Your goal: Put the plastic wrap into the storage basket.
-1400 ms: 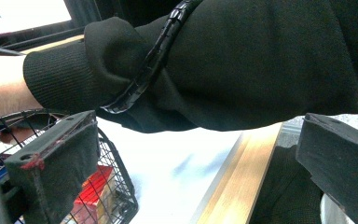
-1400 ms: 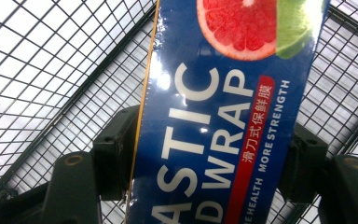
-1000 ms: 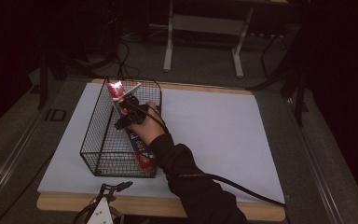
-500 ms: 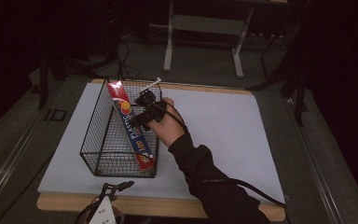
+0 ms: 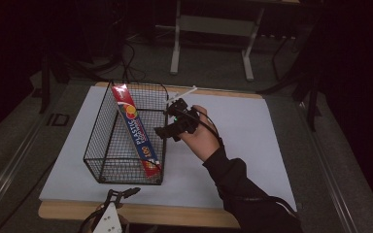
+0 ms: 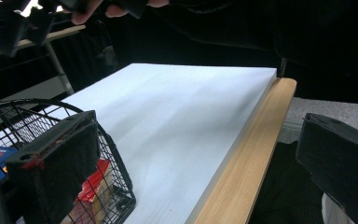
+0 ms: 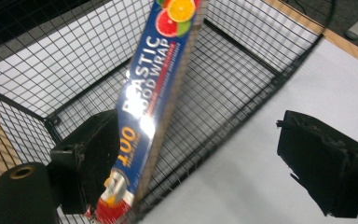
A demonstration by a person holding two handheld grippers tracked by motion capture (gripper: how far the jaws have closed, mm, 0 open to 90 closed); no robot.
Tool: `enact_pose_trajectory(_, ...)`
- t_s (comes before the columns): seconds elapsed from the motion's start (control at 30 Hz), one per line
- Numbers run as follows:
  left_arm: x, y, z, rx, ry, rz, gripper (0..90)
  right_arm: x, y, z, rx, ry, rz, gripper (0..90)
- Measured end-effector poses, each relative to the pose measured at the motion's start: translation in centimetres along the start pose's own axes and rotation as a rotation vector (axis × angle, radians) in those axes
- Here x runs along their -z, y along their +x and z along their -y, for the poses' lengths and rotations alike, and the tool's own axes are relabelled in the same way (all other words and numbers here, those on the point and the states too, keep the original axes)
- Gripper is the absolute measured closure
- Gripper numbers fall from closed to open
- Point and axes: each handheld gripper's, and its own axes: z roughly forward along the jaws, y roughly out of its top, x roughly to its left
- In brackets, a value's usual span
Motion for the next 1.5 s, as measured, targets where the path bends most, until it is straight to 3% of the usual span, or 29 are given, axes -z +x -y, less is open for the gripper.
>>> enact_pose_trajectory(0.33,-0.1,0.0,0.0,0.001,0.001,-0.004,0.2,2.4,-2.4,3.1,-0.034,-0.039,0.022,13.9)
enact_pose_trajectory(0.8,-0.1,-0.1,0.0,-0.004,0.002,0.002,0.2,3.6,-5.0,8.3,-0.095,-0.075,0.047,14.0)
enact_pose_trajectory(1.2,-0.2,-0.2,0.0,-0.003,0.004,0.006,0.2,3.4,-6.1,12.8,-0.104,-0.072,0.058,13.1)
enact_pose_trajectory(1.5,-0.2,-0.2,0.0,-0.006,0.008,0.009,0.2,2.6,-6.7,15.8,-0.129,-0.031,0.068,13.1)
